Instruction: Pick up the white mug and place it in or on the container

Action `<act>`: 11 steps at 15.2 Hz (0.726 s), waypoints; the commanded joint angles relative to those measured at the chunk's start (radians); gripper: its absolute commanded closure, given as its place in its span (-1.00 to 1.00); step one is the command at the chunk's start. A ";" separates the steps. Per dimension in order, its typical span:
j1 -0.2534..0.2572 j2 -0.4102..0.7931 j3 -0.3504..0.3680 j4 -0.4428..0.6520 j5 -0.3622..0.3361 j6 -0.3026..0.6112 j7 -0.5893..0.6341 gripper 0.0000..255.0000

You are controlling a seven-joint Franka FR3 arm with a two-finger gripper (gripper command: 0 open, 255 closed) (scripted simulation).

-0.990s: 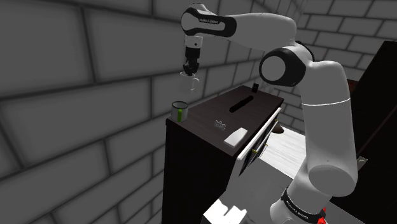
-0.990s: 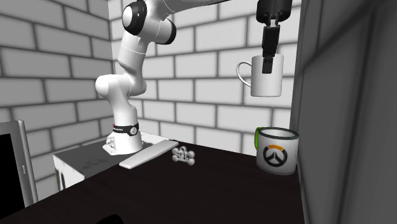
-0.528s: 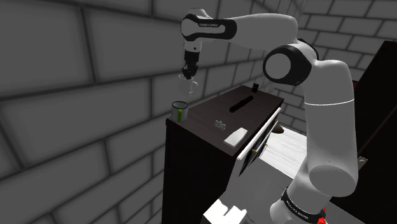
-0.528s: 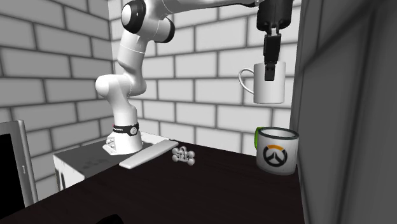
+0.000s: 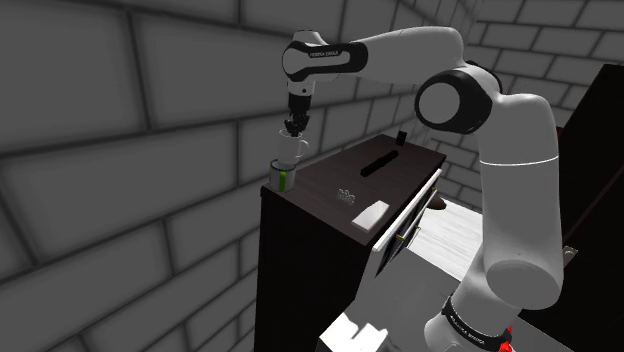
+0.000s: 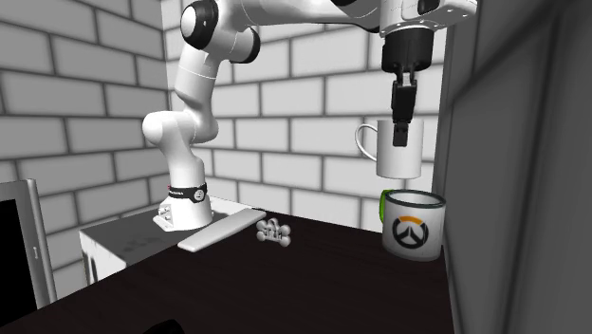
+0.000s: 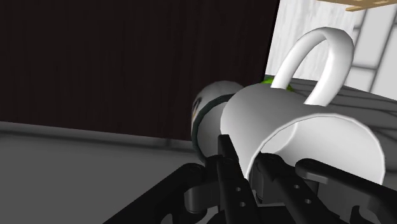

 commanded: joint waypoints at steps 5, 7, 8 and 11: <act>-0.002 0.029 0.003 -0.024 0.001 0.017 -0.009 1.00; -0.002 0.029 0.004 -0.024 0.001 0.017 -0.009 1.00; -0.002 0.029 0.004 -0.024 0.001 0.017 -0.009 1.00; -0.010 0.030 0.001 -0.009 0.001 0.002 -0.018 -1.00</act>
